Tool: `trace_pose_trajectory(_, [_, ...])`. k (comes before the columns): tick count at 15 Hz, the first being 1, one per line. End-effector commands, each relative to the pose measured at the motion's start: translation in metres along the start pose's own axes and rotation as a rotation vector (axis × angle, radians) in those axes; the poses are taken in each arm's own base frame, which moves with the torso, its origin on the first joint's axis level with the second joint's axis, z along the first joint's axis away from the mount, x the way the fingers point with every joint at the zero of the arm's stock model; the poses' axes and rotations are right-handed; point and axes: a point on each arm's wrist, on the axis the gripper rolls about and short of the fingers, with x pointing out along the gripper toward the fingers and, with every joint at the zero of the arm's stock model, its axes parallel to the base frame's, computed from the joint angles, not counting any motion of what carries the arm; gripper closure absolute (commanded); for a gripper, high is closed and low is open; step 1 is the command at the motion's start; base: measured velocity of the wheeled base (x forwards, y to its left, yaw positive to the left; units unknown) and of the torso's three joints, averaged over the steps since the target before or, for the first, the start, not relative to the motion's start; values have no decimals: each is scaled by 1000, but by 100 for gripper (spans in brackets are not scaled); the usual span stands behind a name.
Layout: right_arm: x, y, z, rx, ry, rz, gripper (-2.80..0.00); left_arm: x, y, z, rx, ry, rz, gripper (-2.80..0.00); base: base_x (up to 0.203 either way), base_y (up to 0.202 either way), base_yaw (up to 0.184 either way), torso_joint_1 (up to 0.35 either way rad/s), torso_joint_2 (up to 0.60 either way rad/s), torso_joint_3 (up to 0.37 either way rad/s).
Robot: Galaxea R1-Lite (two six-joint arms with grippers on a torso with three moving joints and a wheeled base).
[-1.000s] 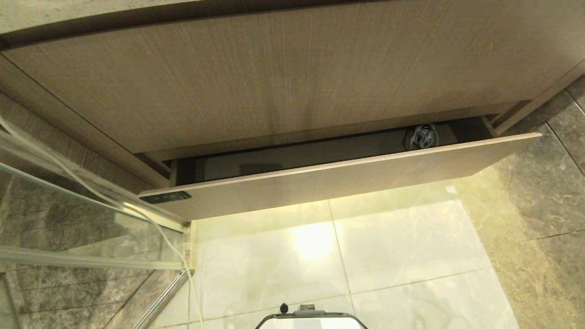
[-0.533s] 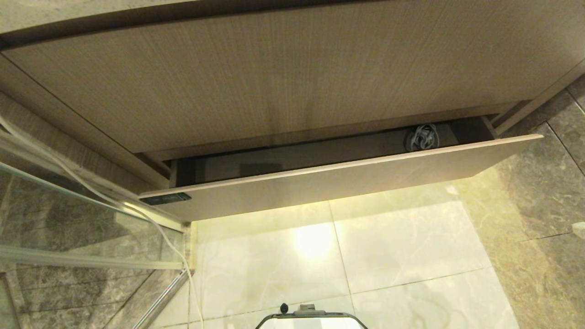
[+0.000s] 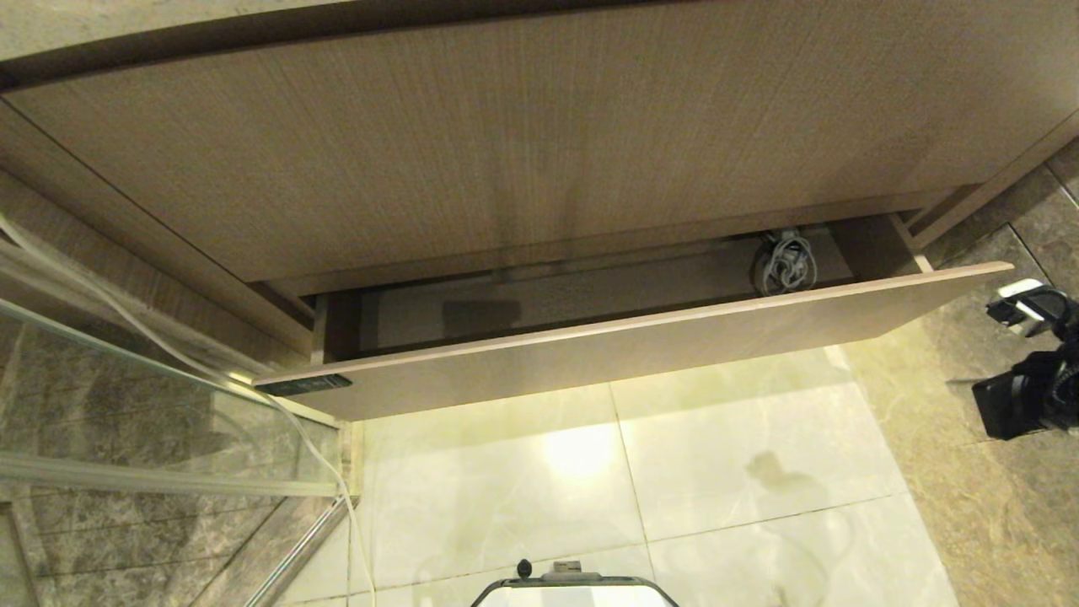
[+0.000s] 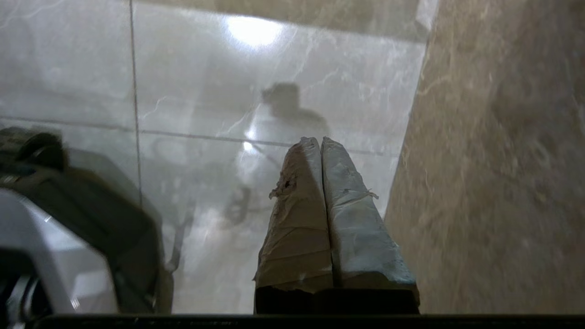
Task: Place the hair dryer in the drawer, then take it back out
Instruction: Close the drawer
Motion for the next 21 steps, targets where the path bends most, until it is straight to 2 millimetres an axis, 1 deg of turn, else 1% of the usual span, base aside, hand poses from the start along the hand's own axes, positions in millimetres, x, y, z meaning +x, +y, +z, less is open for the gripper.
trace_pose_trajectory(1, [58,-11,-8,9,36,37,0,0,0,0,0,-1,0,0,0,0,0,0,0,0])
trace_pose_trajectory(2, [68,-16,-2,-3,-5,23,0,0,0,0,0,-1,0,0,0,0,0,0,0,0])
trace_pose_trajectory(5, [82,-23,5,-18,-74,-1,0,0,0,0,0,-1,0,0,0,0,0,0,0,0])
trace_pose_trajectory(10, [87,-27,19,-58,-194,-21,0,0,0,0,0,-1,0,0,0,0,0,0,0,0])
trace_pose_trajectory(13, [82,-35,37,-89,-302,-78,0,0,0,0,0,-1,0,0,0,0,0,0,0,0])
trace_pose_trajectory(16, [75,-42,54,-99,-454,-151,0,0,0,0,0,-1,0,0,0,0,0,0,0,0])
trace_pose_trajectory(19, [71,-42,58,-106,-492,-168,0,0,0,0,0,-1,0,0,0,0,0,0,0,0])
trace_pose_trajectory(21, [64,-41,59,-105,-494,-170,0,0,0,0,0,-1,0,0,0,0,0,0,0,0])
